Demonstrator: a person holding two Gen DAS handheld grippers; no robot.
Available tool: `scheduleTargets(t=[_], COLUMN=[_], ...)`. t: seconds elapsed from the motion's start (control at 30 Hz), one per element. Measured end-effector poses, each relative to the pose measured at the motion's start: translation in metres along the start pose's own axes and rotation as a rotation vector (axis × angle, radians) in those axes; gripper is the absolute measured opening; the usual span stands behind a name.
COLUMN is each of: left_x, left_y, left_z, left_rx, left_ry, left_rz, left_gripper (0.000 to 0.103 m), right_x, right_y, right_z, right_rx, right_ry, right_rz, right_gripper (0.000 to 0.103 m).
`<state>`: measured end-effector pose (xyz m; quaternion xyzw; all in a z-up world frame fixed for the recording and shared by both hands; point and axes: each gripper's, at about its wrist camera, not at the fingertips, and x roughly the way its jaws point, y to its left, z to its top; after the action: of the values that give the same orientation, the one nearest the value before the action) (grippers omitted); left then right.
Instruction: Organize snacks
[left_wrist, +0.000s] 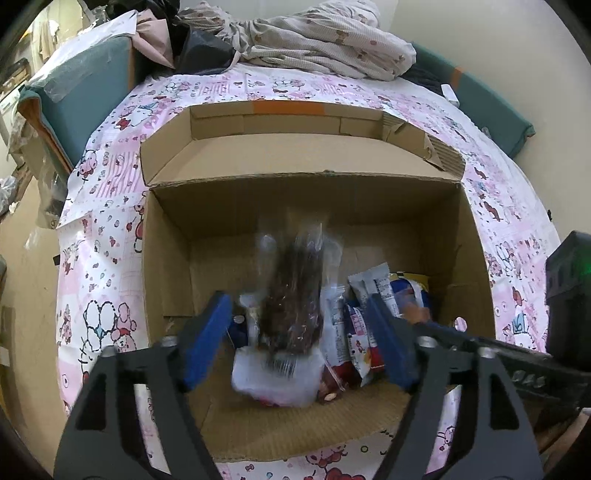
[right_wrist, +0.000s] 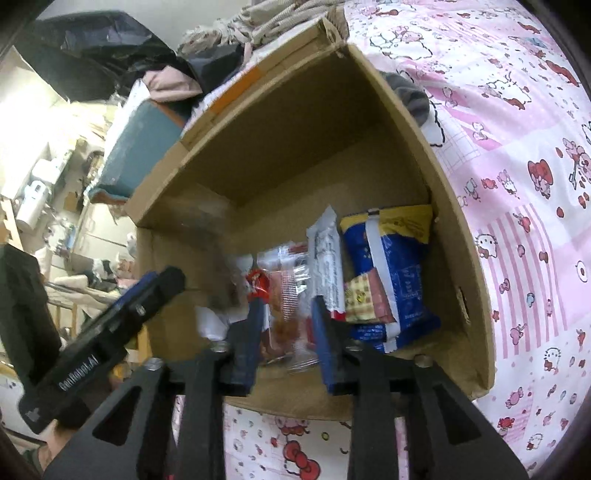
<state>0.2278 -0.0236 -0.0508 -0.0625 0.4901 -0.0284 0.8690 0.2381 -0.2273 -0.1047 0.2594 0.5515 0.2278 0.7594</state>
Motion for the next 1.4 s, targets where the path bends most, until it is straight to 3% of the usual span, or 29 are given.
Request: scheduleTargets(t=[0.07,0.1,0.33,0.63,1.13,1.4], left_x=[-0.002,-0.002,-0.004,-0.027,-0.107,-0.132], left_y=[0.000,-0.001,0.008,0.013,0.022,0.023], left_z=[-0.002,-0.002,-0.007,-0.013,-0.049,-0.084], left_rx=[0.005,0.009,-0.017,-0.020,-0.023,-0.027], left_ry=[-0.010,-0.008,0.005,-0.028,-0.225,-0.234], left_rz=[0.000,0.002,0.009,0.022,0.096,0.113], left_gripper=[0.082,0.082,0.082,0.082,0.081,0.082], right_x=[-0.004,-0.006,-0.010,-0.032,-0.105,-0.120], right_y=[-0.001,-0.002,-0.009,0.009,0.050,0.058], right_z=[0.000,0.001,0.002,-0.003,-0.054,-0.086], right_rx=[0.009,0.012,0.051,0.008,-0.224,-0.280], right_ry=[-0.024,-0.034,-0.041,-0.125,-0.360,-0.411], right_rz=[0.020,0.022,0.041,0.068,-0.137,-0.222], right_gripper=[0.064,0.066,0.067,0.085,0.100,0.101])
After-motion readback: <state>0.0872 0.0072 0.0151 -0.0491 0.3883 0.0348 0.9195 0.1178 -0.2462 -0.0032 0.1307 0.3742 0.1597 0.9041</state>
